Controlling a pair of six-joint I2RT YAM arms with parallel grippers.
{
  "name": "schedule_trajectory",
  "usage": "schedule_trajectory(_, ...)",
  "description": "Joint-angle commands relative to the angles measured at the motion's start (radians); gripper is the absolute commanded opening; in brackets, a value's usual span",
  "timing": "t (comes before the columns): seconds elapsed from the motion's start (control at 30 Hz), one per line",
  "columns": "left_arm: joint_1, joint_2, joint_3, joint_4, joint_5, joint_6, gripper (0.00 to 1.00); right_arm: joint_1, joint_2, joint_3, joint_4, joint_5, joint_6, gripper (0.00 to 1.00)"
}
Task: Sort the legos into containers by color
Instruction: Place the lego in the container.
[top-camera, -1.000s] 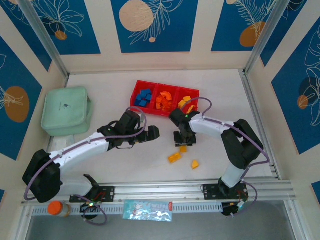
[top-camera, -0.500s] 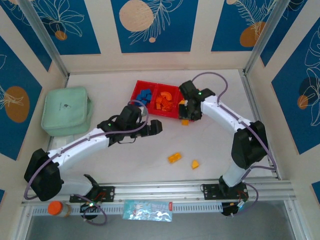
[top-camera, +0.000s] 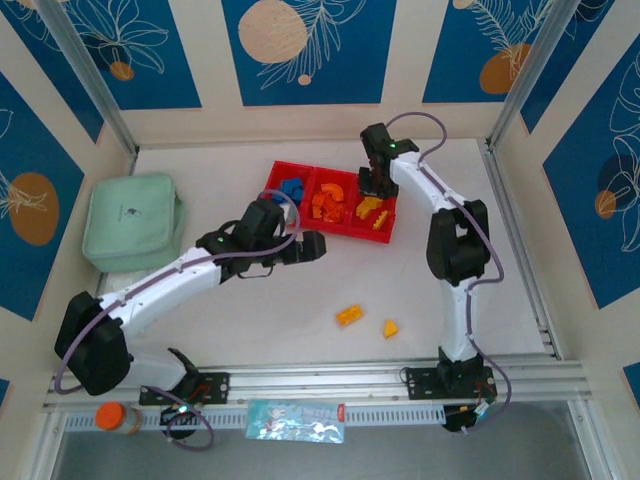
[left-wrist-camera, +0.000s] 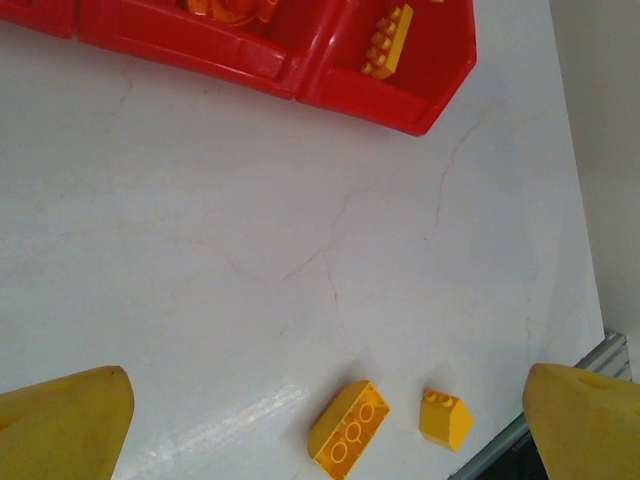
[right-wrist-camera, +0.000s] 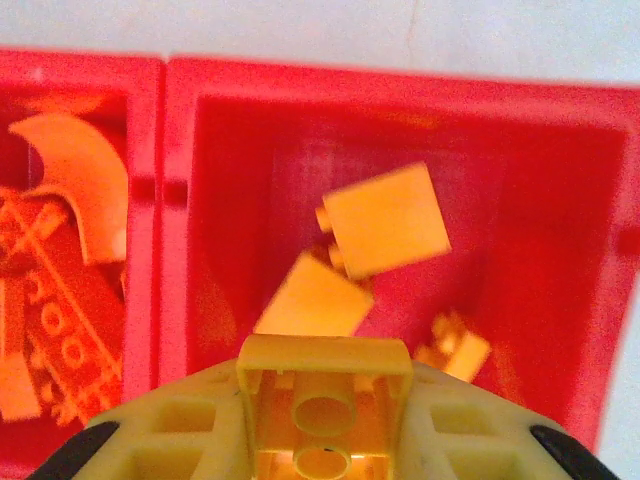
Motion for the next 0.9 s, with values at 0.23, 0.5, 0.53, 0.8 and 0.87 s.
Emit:
schedule_trajectory(0.23, 0.040, 0.035, 0.038, -0.019, 0.027, 0.034, 0.99, -0.027, 0.156, 0.213, -0.060, -0.018, -0.015, 0.42)
schedule_trajectory(0.5, 0.044, 0.039, 0.045, -0.014, 0.036, 0.031, 0.99, -0.027, 0.077, 0.181, -0.049, -0.034, -0.014, 0.50)
schedule_trajectory(0.53, 0.044, 0.037, 0.045, -0.014, 0.037, 0.031, 0.99, -0.026, 0.055, 0.165, -0.045, -0.037, -0.013, 0.50)
schedule_trajectory(0.8, 0.043, 0.011, 0.020, 0.002, 0.052, 0.009, 0.99, -0.009, -0.175, -0.066, 0.013, -0.072, -0.008, 0.51)
schedule_trajectory(0.87, 0.041, 0.003, 0.002, 0.022, 0.067, -0.004, 0.99, 0.004, -0.237, -0.139, 0.013, -0.080, -0.009, 0.51)
